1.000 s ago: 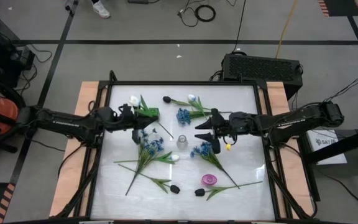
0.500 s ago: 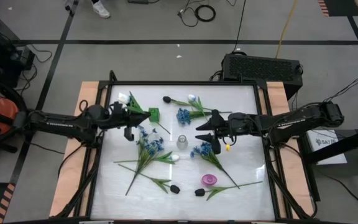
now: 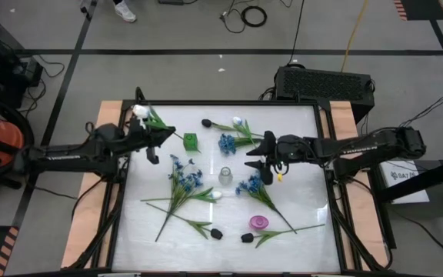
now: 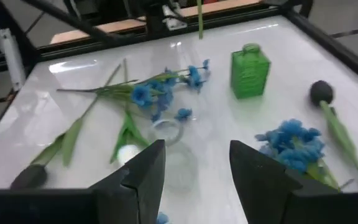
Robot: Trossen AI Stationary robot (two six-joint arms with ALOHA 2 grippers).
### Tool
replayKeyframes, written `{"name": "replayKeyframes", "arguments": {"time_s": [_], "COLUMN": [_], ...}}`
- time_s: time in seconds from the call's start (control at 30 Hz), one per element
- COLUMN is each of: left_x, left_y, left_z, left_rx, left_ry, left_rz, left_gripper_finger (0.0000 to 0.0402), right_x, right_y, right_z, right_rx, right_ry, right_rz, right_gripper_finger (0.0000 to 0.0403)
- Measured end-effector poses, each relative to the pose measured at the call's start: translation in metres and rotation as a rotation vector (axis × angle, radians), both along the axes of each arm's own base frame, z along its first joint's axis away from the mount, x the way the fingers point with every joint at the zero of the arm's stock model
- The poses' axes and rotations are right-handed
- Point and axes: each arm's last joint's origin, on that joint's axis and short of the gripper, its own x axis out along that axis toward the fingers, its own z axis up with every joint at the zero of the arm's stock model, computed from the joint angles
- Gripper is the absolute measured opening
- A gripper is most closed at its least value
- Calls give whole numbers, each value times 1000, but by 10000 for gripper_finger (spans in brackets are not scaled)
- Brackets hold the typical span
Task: Sort flowers into vase by color
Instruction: Put the top white flower into the green vase
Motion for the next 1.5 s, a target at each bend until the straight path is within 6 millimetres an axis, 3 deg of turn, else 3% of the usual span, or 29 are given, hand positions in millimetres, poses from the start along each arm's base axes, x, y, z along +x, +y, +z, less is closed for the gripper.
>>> {"name": "replayKeyframes", "arguments": {"time_s": [0.47,0.83,0.97,1.23,1.5], "left_x": [-11,-28,-29,-30,-31], "left_y": [21,37,38,39,42], "left_z": [-8,-11,-10,-11,-10], "left_rx": [-104,-263,-317,-330,-306], "left_ry": [64,51,29,38,28], "left_rz": [124,180,92,59,136], "left_gripper_finger": [15,15,15,15,15], "right_x": [-2,-1,1,4,3], "right_y": [-30,-32,-32,-32,-32], "right_z": [2,3,8,21,15], "right_rx": [-16,28,27,88,65], "right_ry": [-20,-40,-93,-243,-173], "right_rz": [-114,-139,-139,-150,-146], "right_gripper_finger": [171,171,171,171,171]}}
